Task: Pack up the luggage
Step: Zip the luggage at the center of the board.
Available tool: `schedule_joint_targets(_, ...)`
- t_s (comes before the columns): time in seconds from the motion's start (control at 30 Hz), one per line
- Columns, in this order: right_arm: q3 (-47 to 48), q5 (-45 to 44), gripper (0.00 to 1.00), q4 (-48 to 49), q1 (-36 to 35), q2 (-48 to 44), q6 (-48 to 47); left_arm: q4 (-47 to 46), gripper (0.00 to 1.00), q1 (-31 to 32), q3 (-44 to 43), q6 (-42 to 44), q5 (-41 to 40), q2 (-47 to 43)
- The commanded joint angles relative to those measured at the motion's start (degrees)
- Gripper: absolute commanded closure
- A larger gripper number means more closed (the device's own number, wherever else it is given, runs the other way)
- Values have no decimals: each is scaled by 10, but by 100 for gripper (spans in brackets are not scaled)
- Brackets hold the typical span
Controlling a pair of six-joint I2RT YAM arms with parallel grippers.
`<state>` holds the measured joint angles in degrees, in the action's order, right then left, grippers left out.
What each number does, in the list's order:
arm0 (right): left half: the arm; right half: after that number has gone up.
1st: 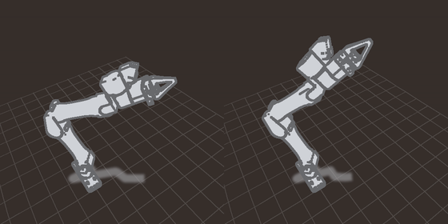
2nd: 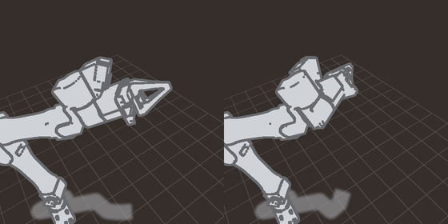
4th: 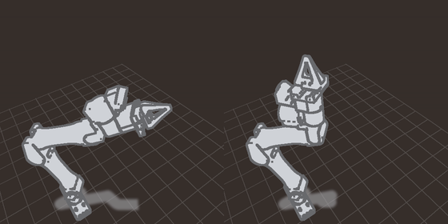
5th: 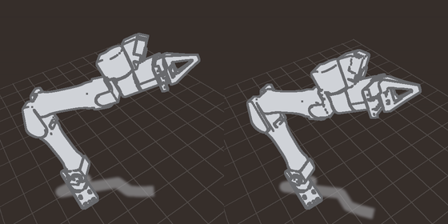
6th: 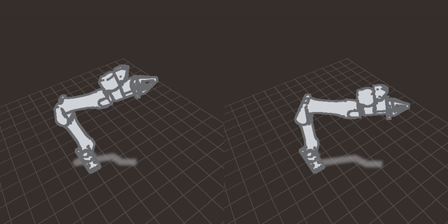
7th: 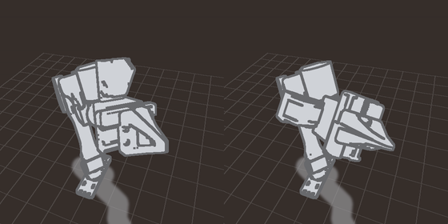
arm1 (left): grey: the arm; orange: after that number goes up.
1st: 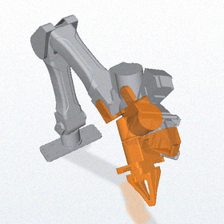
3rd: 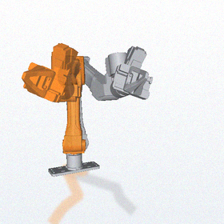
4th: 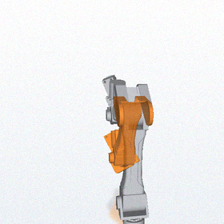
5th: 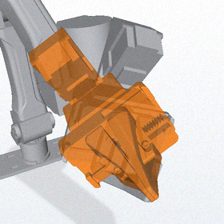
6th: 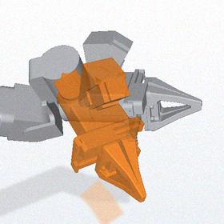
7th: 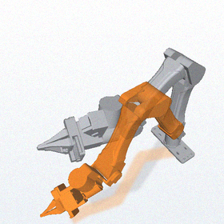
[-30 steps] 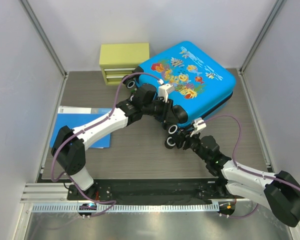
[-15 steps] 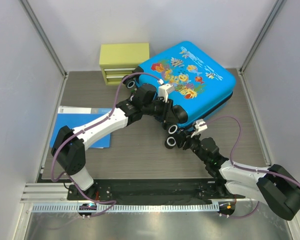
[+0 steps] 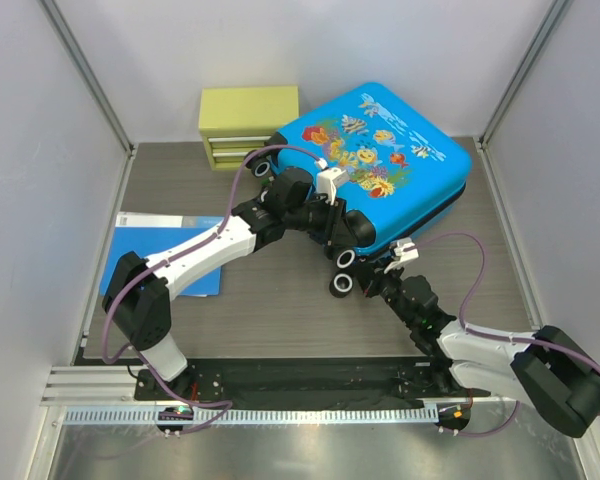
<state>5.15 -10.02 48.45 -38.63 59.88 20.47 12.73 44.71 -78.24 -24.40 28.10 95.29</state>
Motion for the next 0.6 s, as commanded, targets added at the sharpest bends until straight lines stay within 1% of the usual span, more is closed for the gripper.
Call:
schedule_joint_targets(0.0,-2,-82,99,41,5,-23,19,-26,100,6,-10,-3,48,-33)
schedule_joint_targets(0.07,-11,-92,99,34,5,-37,30,-24,100,6,-10,-2,46,-32)
schedule_joint_targets(0.17,-19,-108,99,3,5,-82,38,-24,100,6,-10,-1,43,-35)
schedule_joint_targets(0.3,-21,-134,99,-76,5,-163,38,-23,100,5,-10,3,39,-35)
schedule_joint_targets(0.37,-17,-160,99,-116,5,-182,35,-22,100,6,-10,3,40,-36)
schedule_joint_targets(0.57,-16,-193,99,-151,8,-210,27,-21,100,6,-9,4,39,-36)
